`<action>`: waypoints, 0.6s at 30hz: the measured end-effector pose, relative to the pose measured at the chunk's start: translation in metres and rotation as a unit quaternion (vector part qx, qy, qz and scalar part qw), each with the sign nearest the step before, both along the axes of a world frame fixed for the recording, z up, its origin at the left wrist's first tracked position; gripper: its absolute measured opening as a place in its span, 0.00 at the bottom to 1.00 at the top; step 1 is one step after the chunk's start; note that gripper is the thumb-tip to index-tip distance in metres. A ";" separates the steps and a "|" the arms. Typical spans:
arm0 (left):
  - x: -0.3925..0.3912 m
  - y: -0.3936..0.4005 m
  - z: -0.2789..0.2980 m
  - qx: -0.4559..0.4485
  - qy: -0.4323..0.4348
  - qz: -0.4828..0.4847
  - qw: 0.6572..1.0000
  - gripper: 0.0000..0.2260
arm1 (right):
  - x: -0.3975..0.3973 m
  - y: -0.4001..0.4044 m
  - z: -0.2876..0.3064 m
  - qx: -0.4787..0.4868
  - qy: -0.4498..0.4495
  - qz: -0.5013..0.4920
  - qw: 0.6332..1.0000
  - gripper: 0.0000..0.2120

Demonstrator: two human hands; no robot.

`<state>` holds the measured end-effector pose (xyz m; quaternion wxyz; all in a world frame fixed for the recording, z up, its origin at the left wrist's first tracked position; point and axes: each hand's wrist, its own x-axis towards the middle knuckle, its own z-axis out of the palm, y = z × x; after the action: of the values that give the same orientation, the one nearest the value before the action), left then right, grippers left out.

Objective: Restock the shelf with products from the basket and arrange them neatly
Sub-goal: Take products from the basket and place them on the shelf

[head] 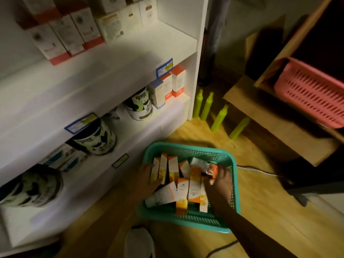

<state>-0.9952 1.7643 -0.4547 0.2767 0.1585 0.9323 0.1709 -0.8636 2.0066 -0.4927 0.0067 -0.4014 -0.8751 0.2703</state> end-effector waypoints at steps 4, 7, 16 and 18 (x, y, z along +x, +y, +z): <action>0.008 0.031 -0.006 -0.024 -0.013 -0.073 0.997 0.29 | -0.036 -0.027 -0.009 -0.096 -0.044 0.185 0.977 0.37; 0.007 0.043 -0.028 0.005 -0.020 -0.091 0.996 0.32 | -0.052 -0.022 -0.021 -0.060 -0.116 0.238 0.962 0.45; 0.028 0.064 -0.080 -0.001 0.006 -0.238 0.971 0.33 | -0.030 0.017 -0.050 0.016 -0.170 0.304 0.937 0.46; 0.034 0.069 -0.083 0.005 0.020 -0.221 0.975 0.32 | -0.029 0.020 -0.046 0.015 -0.140 0.306 0.941 0.42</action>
<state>-0.9610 1.8331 -0.5377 0.2883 0.3652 0.8787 0.1068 -0.8925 2.0270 -0.5391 -0.1929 -0.1476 -0.9519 0.1870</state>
